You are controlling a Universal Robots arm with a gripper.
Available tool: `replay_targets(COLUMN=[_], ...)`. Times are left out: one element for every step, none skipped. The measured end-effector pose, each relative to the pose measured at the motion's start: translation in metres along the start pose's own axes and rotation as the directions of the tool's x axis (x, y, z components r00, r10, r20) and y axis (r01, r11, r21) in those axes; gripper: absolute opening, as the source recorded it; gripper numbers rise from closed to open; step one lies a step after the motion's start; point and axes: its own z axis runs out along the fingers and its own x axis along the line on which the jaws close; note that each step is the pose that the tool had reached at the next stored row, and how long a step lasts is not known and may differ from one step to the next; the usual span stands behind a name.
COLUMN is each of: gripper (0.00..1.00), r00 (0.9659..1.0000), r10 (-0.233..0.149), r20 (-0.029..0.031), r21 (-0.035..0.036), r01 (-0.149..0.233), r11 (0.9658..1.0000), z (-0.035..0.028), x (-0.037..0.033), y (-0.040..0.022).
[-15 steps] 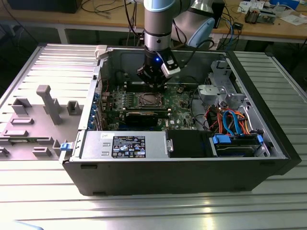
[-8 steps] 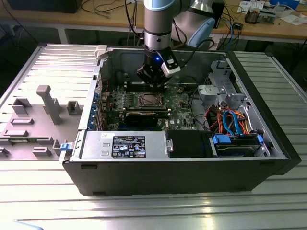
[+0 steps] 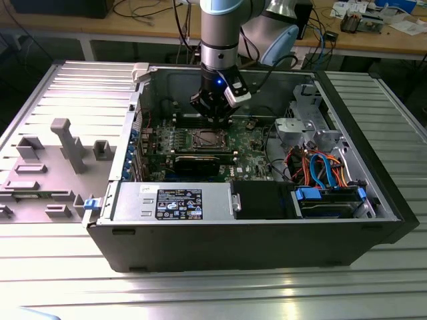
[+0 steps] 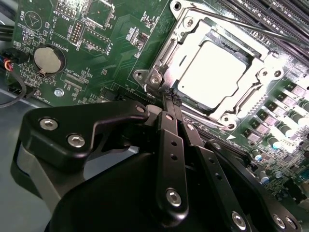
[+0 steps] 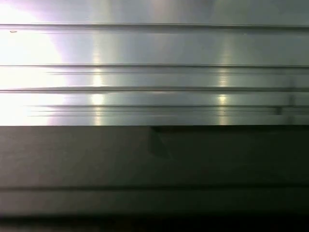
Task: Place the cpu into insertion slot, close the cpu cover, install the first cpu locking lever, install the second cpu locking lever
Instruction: 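Install the first cpu locking lever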
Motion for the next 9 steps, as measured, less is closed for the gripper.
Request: replay_targets(gripper=[0.11,0.11,0.11,0.11,0.11,0.11,0.11,0.11,0.11], r00=[1.0,1.0,1.0,1.0,1.0,1.0,1.0,1.0,1.0], r10=[0.0,0.0,0.0,0.0,-0.001,-0.001,0.0,0.0,0.0], r20=[-0.0001,0.0,0.0,0.0001,-0.0002,-0.0002,-0.0002,0.0,0.0], r21=[0.0021,0.0048,0.0084,0.0126,0.0134,0.0136,0.0134,0.0132,0.013], r01=[0.0,0.0,0.0,0.0,0.001,0.001,0.0,0.0,0.0], r11=[1.0,1.0,1.0,0.9999,0.9999,0.9999,0.9999,0.9999,0.9999], z=[0.0002,0.0005,0.001,0.0018,0.0021,0.0026,0.003,0.0034,0.0037], x=[-0.0001,-0.0001,-0.0003,-0.0005,-0.0006,-0.0007,-0.0007,-0.0007,-0.0007], y=[0.0001,0.0003,0.0006,0.0012,0.0015,0.0018,0.0019,0.002,0.002])
